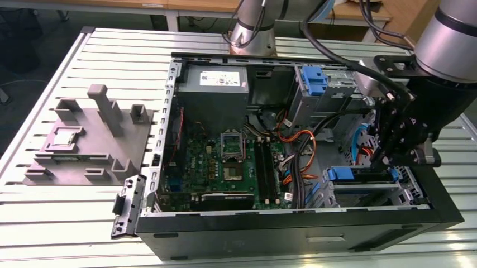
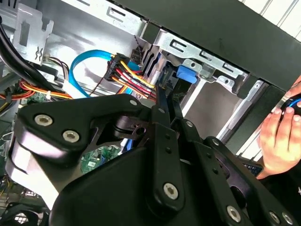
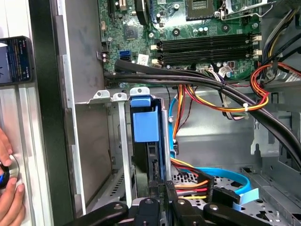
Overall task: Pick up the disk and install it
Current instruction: 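Insert the first disk wire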
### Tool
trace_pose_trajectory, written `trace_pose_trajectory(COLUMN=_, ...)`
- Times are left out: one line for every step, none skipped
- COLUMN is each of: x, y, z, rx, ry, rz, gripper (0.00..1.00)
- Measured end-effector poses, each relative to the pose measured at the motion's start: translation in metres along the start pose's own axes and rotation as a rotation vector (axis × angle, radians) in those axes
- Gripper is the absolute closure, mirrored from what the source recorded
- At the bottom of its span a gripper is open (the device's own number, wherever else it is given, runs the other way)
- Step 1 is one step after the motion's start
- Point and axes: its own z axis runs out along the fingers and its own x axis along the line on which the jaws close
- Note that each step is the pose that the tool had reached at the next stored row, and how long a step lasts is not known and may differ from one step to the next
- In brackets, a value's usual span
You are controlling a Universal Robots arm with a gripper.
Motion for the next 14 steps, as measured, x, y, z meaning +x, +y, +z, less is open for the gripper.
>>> trace_pose_trajectory(x=0.0000, y=0.0000, z=0.0003, rx=-0.0003, ry=0.0000, rz=0.003, gripper=0.83)
trace_pose_trajectory(x=0.0001, y=0.0001, z=0.0006, rx=-0.0006, ry=-0.0002, rz=0.006, gripper=0.83)
trace_pose_trajectory(x=0.0001, y=0.0001, z=0.0008, rx=-0.0008, ry=-0.0002, rz=0.009, gripper=0.83)
trace_pose_trajectory(x=0.0001, y=0.0002, z=0.0010, rx=-0.0010, ry=-0.0004, rz=0.010, gripper=0.83)
trace_pose_trajectory(x=0.0002, y=0.0002, z=0.0011, rx=-0.0010, ry=-0.0007, rz=0.010, gripper=0.83)
trace_pose_trajectory(x=0.0003, y=0.0002, z=0.0013, rx=-0.0011, ry=-0.0010, rz=0.011, gripper=0.83)
trace_pose_trajectory(x=0.0003, y=0.0002, z=0.0014, rx=-0.0012, ry=-0.0011, rz=0.012, gripper=0.83)
trace_pose_trajectory(x=0.0005, y=0.0002, z=0.0016, rx=-0.0013, ry=-0.0010, rz=0.013, gripper=0.83)
trace_pose_trajectory(x=0.0007, y=0.0001, z=0.0017, rx=-0.0013, ry=-0.0008, rz=0.014, gripper=0.83)
trace_pose_trajectory(x=0.0008, y=0.0001, z=0.0017, rx=-0.0014, ry=-0.0008, rz=0.014, gripper=0.83)
trace_pose_trajectory(x=0.0009, y=0.0001, z=0.0019, rx=-0.0014, ry=-0.0010, rz=0.014, gripper=0.83)
trace_pose_trajectory(x=0.0009, y=0.0001, z=0.0020, rx=-0.0014, ry=-0.0011, rz=0.014, gripper=0.83)
trace_pose_trajectory(x=0.0010, y=0.0001, z=0.0022, rx=-0.0014, ry=-0.0013, rz=0.014, gripper=0.83)
trace_pose_trajectory(x=0.0013, y=0.0001, z=0.0024, rx=-0.0015, ry=-0.0015, rz=0.014, gripper=0.83)
